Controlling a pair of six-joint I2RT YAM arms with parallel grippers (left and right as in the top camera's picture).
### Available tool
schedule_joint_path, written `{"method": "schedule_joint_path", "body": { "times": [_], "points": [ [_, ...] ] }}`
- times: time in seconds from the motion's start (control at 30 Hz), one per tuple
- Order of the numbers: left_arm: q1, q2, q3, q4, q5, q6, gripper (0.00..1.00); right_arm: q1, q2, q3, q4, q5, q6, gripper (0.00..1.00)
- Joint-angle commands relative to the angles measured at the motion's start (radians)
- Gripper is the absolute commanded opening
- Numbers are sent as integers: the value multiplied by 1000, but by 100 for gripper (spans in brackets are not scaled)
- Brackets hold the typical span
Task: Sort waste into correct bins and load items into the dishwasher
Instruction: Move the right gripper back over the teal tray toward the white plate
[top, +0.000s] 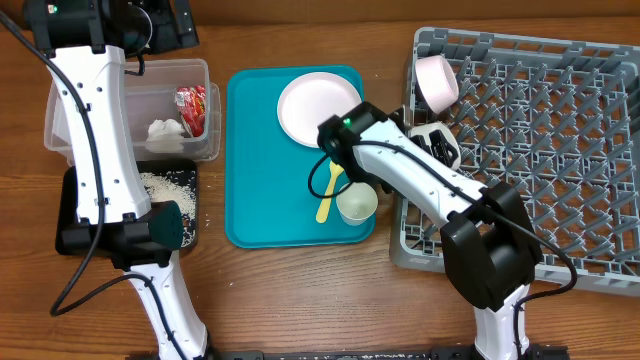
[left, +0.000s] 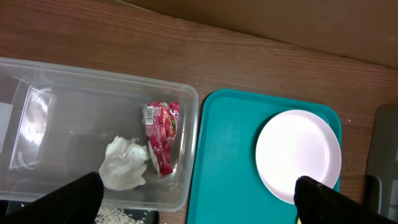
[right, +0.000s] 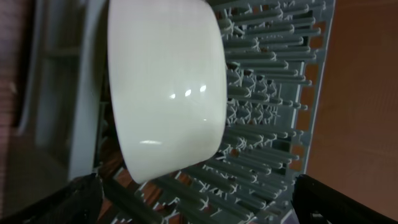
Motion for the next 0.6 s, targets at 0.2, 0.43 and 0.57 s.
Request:
{"method": "schedule_joint_path", "body": {
  "times": [0.2,0.43,0.57],
  "points": [
    [-6,-14,-2,8,1,4,100,-6,-3,402,-53,-82,19,100],
    [-6,-14,-2,11,1,4,100,-6,-2,489,-37,-442,-30,93],
    [-6,-14,-2,12,1,4,100,-6,-2,451,19,-644,-84,36]
  ]
}}
